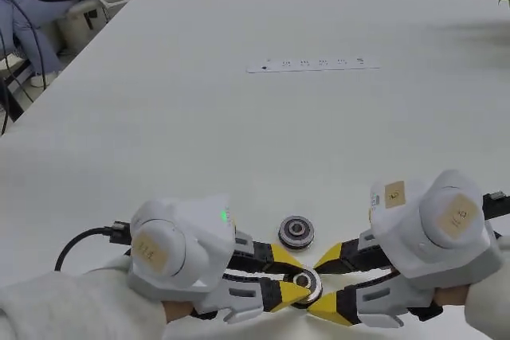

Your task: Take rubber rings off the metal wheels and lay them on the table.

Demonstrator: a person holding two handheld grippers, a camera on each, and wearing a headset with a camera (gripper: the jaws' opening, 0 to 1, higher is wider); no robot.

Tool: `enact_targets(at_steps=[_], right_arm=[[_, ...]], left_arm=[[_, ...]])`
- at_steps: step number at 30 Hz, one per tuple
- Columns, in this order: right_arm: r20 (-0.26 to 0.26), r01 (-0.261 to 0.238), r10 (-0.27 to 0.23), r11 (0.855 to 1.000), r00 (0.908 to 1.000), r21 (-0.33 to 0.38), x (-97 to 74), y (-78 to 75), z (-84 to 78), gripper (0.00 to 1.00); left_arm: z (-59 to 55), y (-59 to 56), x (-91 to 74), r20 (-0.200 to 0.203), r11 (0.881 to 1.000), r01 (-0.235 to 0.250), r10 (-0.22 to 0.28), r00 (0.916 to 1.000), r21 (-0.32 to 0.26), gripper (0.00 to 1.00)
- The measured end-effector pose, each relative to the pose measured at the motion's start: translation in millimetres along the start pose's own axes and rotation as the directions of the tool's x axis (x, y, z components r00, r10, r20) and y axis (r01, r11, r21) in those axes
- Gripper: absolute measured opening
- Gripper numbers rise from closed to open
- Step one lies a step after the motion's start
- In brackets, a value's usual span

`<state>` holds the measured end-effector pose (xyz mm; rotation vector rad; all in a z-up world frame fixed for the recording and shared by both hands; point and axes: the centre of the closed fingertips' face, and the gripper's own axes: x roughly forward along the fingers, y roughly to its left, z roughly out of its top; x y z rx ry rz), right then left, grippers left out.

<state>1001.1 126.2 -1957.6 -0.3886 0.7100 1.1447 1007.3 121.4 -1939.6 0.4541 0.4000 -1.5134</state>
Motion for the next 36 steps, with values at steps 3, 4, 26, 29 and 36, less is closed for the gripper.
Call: enact_targets(at_steps=[3,4,26,29,36], right_arm=[[-0.003,0.005,-0.005,1.000,1.0000,0.001,-0.5,-1.6,-0.6,0.21],[-0.006,0.006,-0.006,1.000,1.0000,-0.002,-0.6,-1.9,-0.9,0.20],[-0.015,-0.005,0.005,0.999,0.9999,0.031,-3.8,-2.4,-4.4,0.13],[-0.016,-0.007,0.008,0.999,0.9998,0.041,-4.3,-2.3,-5.0,0.12],[-0.034,0.012,-0.010,0.999,0.9994,0.048,-4.6,-6.1,-8.7,0.00]], left_arm=[[0.1,0.5,0.0,0.005,1.000,-0.004,0.004,1.0000,-0.005,0.08],[0.0,0.9,0.1,0.006,1.000,-0.005,0.005,1.0000,-0.006,0.08],[0.3,1.6,0.0,0.023,1.000,-0.011,0.011,0.9997,-0.022,0.08],[0.5,1.6,0.0,0.024,1.000,-0.011,0.012,0.9996,-0.023,0.08],[1.0,1.6,0.3,0.028,1.000,-0.013,0.014,0.9995,-0.026,0.08]])
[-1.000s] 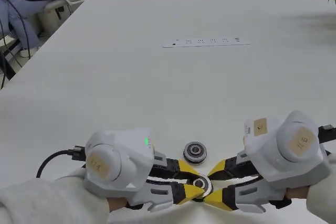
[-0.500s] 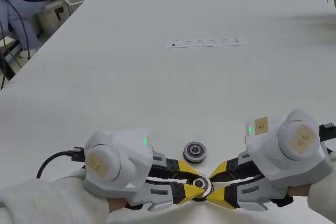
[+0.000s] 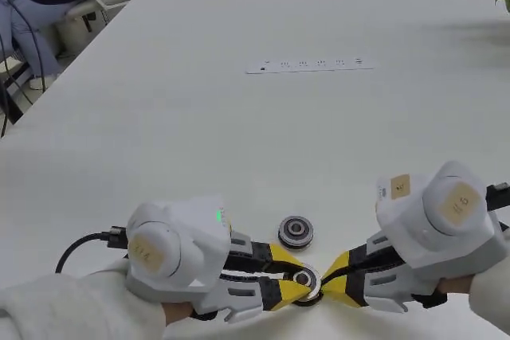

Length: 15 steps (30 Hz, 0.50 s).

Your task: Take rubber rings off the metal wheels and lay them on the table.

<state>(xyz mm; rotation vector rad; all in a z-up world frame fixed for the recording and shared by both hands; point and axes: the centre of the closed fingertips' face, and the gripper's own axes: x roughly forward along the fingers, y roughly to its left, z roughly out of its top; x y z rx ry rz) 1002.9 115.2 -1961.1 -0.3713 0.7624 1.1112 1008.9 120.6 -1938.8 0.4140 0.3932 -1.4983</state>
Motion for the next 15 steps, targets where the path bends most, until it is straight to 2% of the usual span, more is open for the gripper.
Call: enact_targets(at_steps=[2,4,7,10,11,15], right_arm=[[0.001,0.002,-0.002,1.000,1.0000,0.005,0.0,-0.2,-0.4,0.00],[0.004,0.002,-0.002,0.999,1.0000,0.054,-0.3,-0.4,-0.1,0.00],[-0.021,0.015,-0.013,0.997,0.9997,0.074,0.5,-1.7,1.4,0.00],[-0.018,0.012,-0.010,0.995,0.9998,0.103,0.0,-2.1,0.0,0.00],[-0.017,0.011,-0.009,0.989,0.9998,0.146,-0.4,-1.8,-0.7,0.00],[-0.021,0.005,0.000,0.973,0.9998,0.230,0.0,-3.0,-1.1,0.00]], left_arm=[[0.0,0.0,0.0,0.000,1.000,-0.001,0.001,1.0000,0.000,0.08],[0.0,0.0,-0.1,0.001,1.000,-0.001,0.001,1.0000,-0.002,0.08],[-0.1,0.2,-0.1,0.001,1.000,-0.001,0.001,1.0000,0.000,0.08],[-0.4,0.4,-0.3,0.001,1.000,-0.001,0.001,1.0000,-0.002,0.08],[-0.4,0.5,-0.4,0.002,1.000,-0.002,0.002,1.0000,-0.003,0.08],[-0.6,0.7,-0.3,0.004,1.000,-0.001,0.001,1.0000,-0.006,0.08]])
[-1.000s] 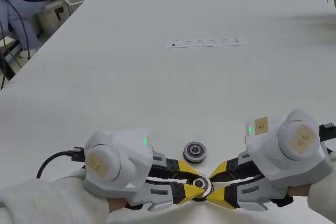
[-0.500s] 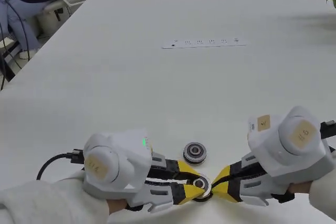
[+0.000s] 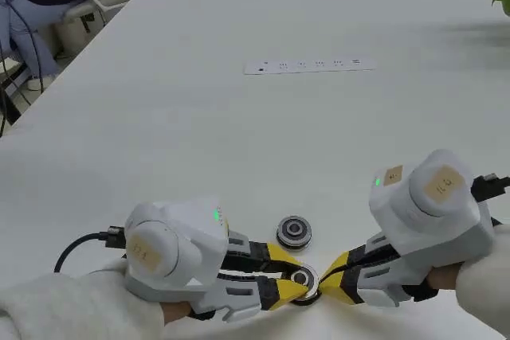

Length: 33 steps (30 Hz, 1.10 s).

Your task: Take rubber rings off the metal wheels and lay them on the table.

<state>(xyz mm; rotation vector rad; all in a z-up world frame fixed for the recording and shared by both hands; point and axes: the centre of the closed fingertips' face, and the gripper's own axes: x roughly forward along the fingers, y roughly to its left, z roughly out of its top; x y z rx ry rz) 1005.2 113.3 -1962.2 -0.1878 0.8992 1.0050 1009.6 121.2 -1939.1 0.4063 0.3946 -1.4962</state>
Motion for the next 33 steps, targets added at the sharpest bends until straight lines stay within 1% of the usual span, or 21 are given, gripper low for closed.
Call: enact_targets(at_steps=[1,2,3,4,6,8,9,10,11,12,13,14,15,17,19,22,25,29,33], right_arm=[[0.003,-0.005,0.005,0.998,1.0000,0.067,0.2,0.3,0.1,0.00],[0.007,-0.009,0.009,0.993,0.9999,0.115,-0.2,0.4,0.4,0.00],[0.016,-0.010,0.007,0.984,0.9999,0.177,-1.3,-2.9,1.5,0.00],[0.022,-0.014,0.009,0.977,0.9997,0.213,-2.3,-3.7,1.9,0.00],[0.051,-0.009,-0.004,0.971,0.9987,0.240,-4.9,-8.8,3.7,0.00],[0.080,-0.035,0.012,0.956,0.9967,0.291,-6.5,-8.2,6.0,0.00],[0.082,-0.043,0.018,0.946,0.9965,0.321,-6.7,-7.9,5.8,0.00],[0.086,-0.049,0.021,0.942,0.9961,0.331,-7.3,-7.9,5.8,0.00],[0.083,-0.048,0.022,0.945,0.9963,0.323,-7.4,-8.7,5.5,0.00],[0.083,-0.049,0.023,0.943,0.9963,0.329,-7.3,-8.1,5.2,0.00],[0.087,-0.056,0.027,0.937,0.9958,0.344,-7.9,-7.7,6.3,0.00],[0.091,-0.067,0.035,0.927,0.9952,0.368,-8.9,-6.4,6.9,0.00],[0.100,-0.073,0.037,0.922,0.9943,0.380,-9.6,-7.0,8.2,0.00],[0.127,-0.094,0.050,0.924,0.9906,0.371,-10.5,-4.0,9.3,0.00],[0.128,-0.095,0.051,0.925,0.9904,0.368,-10.6,-2.3,7.8,0.00],[0.133,-0.106,0.061,0.925,0.9892,0.365,-11.6,-0.6,10.2,0.00],[0.137,-0.116,0.069,0.919,0.9882,0.377,-11.2,0.2,10.7,0.00],[0.135,-0.132,0.083,0.903,0.9873,0.408,-12.1,3.4,12.1,0.00],[0.130,-0.137,0.092,0.905,0.9872,0.404,-12.3,5.1,12.2,0.00]], left_arm=[[0.0,0.1,0.0,0.001,1.000,0.000,0.000,1.0000,-0.002,0.08],[0.0,0.1,-0.1,0.001,1.000,0.001,-0.001,1.0000,-0.003,0.08],[0.0,0.0,0.0,0.002,1.000,0.004,-0.004,1.0000,-0.004,0.08],[0.0,-0.1,0.0,0.003,1.000,0.004,-0.004,1.0000,-0.003,0.08],[-0.2,0.3,-0.1,0.003,1.000,0.004,-0.004,1.0000,-0.005,0.08],[-0.2,0.7,0.1,0.005,1.000,0.004,-0.004,1.0000,-0.007,0.07],[-0.2,0.5,0.0,0.005,1.000,0.004,-0.004,1.0000,-0.006,0.07],[-0.2,0.5,-0.1,0.005,1.000,0.004,-0.004,1.0000,-0.006,0.07],[-0.2,0.5,-0.1,0.005,1.000,0.004,-0.004,1.0000,-0.006,0.07],[-0.2,0.6,-0.1,0.005,1.000,0.004,-0.004,1.0000,-0.006,0.07],[-0.2,0.7,-0.1,0.004,1.000,0.004,-0.004,1.0000,-0.006,0.07],[-0.2,0.7,-0.1,0.004,1.000,0.004,-0.004,1.0000,-0.006,0.07],[-0.2,0.7,-0.1,0.005,1.000,0.004,-0.004,1.0000,-0.007,0.07],[-0.1,0.7,0.0,0.005,1.000,0.004,-0.004,1.0000,-0.007,0.07],[-0.1,0.7,0.0,0.005,1.000,0.004,-0.004,1.0000,-0.007,0.07],[0.1,0.5,0.3,0.007,1.000,0.005,-0.005,1.0000,-0.007,0.07],[0.0,0.5,0.3,0.007,1.000,0.006,-0.006,1.0000,-0.008,0.07],[0.1,0.0,0.5,0.006,1.000,0.009,-0.009,0.9999,-0.006,0.07],[0.1,-0.6,0.6,0.007,1.000,0.012,-0.012,0.9999,-0.007,0.08]])
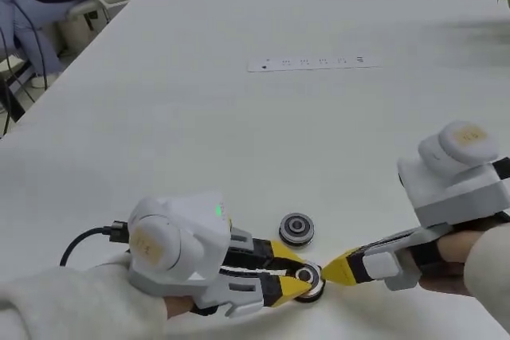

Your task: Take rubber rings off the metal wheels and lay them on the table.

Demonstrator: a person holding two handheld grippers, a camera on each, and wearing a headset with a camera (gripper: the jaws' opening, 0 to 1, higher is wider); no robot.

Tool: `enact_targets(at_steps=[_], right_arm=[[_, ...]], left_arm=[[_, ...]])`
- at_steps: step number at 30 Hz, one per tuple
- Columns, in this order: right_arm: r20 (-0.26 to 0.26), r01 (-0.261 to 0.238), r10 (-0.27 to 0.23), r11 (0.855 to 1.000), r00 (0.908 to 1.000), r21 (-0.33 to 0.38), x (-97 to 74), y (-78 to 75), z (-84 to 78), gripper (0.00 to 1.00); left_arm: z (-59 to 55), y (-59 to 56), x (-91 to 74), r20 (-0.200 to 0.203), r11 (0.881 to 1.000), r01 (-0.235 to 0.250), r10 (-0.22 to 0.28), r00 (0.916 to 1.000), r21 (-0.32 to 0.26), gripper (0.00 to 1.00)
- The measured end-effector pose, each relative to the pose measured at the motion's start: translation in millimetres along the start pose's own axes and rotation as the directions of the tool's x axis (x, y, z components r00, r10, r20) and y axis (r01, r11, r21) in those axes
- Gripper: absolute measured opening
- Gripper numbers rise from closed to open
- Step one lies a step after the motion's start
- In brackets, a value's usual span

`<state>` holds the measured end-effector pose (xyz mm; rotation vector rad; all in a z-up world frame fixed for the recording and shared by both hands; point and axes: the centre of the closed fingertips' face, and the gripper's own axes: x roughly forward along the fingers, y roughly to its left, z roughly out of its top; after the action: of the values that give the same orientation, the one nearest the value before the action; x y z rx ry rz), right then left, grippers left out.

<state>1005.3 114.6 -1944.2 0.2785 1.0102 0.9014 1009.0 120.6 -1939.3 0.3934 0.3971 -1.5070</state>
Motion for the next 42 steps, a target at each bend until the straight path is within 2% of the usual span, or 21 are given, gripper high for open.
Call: enact_targets(at_steps=[17,42], right_arm=[[0.006,-0.003,0.003,1.000,1.0000,0.004,0.0,-0.5,2.9,0.00],[0.013,-0.014,0.014,1.000,0.9998,-0.013,0.2,6.6,5.4,0.00]], left_arm=[[-0.5,1.4,-0.2,-0.001,1.000,-0.006,0.006,1.0000,-0.006,0.08],[-0.6,1.5,-0.1,0.002,1.000,-0.008,0.008,1.0000,-0.012,0.08]])
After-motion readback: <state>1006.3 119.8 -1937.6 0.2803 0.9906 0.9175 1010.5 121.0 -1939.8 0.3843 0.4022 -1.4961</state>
